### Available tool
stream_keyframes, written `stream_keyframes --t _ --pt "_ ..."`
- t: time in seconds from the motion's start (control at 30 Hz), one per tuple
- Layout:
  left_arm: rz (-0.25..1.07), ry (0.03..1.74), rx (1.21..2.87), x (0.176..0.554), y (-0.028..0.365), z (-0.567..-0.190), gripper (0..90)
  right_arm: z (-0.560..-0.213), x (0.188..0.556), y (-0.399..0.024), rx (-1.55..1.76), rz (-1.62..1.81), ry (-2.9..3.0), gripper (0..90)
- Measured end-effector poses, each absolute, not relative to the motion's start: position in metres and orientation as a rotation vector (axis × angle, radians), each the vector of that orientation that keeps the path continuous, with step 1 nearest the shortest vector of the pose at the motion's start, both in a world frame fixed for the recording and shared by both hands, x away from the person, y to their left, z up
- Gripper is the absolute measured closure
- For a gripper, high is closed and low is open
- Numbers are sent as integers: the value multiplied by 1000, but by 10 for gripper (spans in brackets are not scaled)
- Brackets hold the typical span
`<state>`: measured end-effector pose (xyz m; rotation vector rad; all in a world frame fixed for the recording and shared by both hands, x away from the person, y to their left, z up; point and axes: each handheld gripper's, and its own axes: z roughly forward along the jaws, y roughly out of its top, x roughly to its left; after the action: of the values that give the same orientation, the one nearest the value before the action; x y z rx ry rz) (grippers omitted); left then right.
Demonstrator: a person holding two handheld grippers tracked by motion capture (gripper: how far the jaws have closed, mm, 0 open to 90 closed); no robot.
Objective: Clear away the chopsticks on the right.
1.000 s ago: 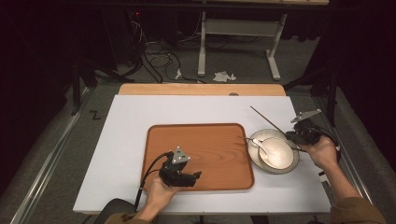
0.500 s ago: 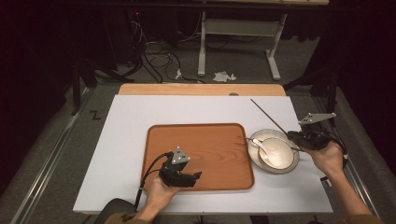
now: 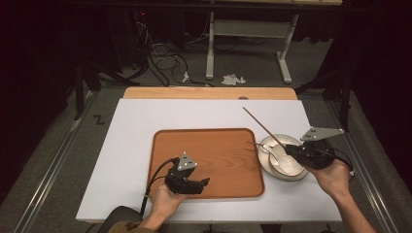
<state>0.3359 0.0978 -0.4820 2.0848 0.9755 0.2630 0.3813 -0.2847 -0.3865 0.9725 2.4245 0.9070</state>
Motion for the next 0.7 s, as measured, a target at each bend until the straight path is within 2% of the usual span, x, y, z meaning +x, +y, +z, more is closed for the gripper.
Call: stream_keyframes --t 0.7 --pt "258 976 2077 336 97 -482 315 -417 363 -235 1035 1005 2525 843"
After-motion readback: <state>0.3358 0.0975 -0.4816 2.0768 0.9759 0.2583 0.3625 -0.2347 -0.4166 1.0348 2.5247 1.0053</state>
